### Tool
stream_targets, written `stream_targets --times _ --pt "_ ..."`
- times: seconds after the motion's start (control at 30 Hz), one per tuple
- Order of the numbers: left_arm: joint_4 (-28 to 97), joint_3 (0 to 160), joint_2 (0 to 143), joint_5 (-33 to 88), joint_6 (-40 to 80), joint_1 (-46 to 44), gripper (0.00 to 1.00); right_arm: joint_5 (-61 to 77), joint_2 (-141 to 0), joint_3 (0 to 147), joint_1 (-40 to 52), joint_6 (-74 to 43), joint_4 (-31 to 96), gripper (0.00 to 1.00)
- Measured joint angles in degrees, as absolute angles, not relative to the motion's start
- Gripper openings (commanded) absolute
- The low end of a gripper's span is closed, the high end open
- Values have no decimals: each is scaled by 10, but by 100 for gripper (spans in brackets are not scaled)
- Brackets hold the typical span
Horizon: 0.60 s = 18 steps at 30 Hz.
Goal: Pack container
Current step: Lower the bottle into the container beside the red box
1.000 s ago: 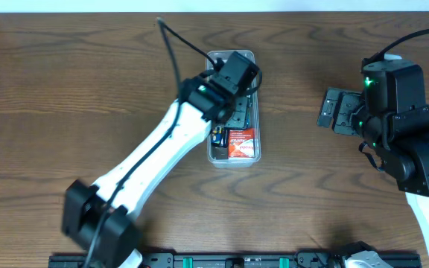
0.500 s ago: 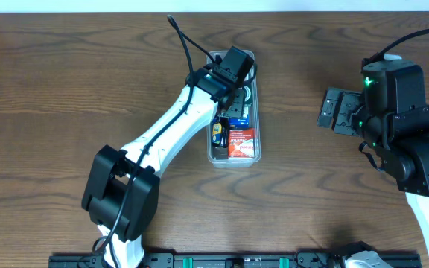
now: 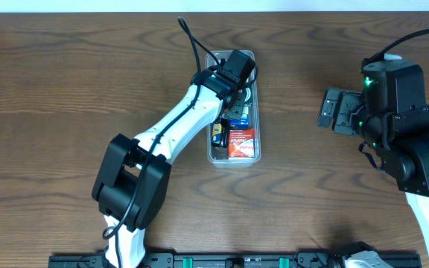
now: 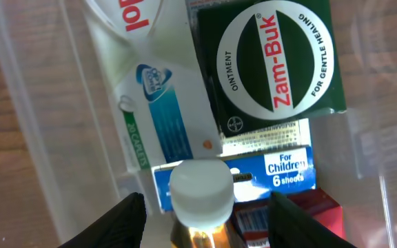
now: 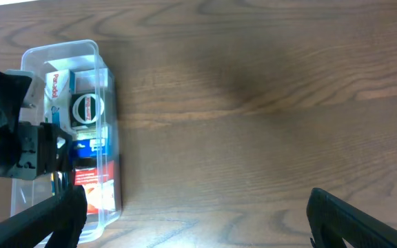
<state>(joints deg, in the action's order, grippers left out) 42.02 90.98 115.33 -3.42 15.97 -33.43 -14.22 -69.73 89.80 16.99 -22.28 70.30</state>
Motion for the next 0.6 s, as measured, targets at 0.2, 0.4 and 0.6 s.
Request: stream_targets --times 0.2,0.4,0.6 --pt "408 910 1155 -34 149 -334 57 -142 -697 898 170 -223 703 99" --pt "408 910 1161 -34 145 -334 57 -142 -697 898 170 -223 703 99" --pt "407 910 1164 -34 139 -334 51 -142 -697 898 170 -223 703 99"
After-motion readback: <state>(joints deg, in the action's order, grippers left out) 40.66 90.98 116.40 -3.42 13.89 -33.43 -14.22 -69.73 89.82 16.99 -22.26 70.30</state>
